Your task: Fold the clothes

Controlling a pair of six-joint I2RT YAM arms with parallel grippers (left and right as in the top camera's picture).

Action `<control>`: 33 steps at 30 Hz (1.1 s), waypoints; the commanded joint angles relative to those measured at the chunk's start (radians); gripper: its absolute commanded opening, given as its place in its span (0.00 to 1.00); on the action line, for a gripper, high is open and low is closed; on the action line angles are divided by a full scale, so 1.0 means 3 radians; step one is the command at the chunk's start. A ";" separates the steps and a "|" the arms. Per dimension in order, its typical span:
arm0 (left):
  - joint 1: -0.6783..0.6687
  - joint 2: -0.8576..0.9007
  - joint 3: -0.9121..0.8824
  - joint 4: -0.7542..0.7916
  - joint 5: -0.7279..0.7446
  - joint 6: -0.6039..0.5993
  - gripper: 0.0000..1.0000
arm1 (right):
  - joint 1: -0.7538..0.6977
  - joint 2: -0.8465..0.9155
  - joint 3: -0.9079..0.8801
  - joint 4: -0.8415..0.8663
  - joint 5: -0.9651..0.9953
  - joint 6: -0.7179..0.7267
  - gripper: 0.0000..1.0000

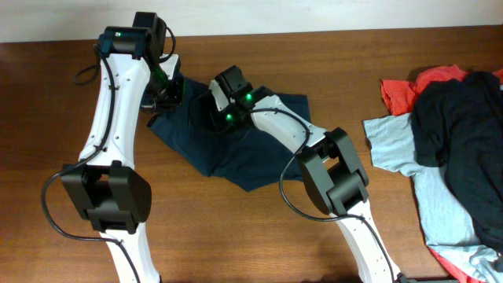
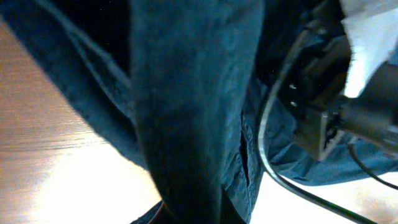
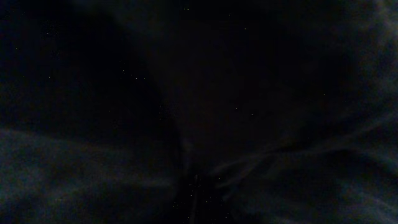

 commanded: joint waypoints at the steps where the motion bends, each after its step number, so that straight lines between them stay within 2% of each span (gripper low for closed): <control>1: -0.0011 -0.0132 0.0072 -0.0025 0.0065 0.0014 0.00 | -0.0019 0.0038 0.0034 0.0020 0.0113 0.0013 0.04; 15: -0.0015 -0.0132 0.0072 -0.0023 0.0067 0.0011 0.00 | -0.0388 -0.0132 0.0261 0.0047 0.0090 0.0006 0.04; 26: -0.0159 -0.0132 0.0072 -0.0036 0.0065 0.0010 0.00 | -0.0251 0.0033 0.0253 0.0421 0.0058 0.0107 0.05; 33: -0.0248 -0.0132 0.0072 -0.0038 -0.0029 0.0010 0.00 | -0.0184 0.0136 0.0247 0.0484 0.0281 0.0179 0.04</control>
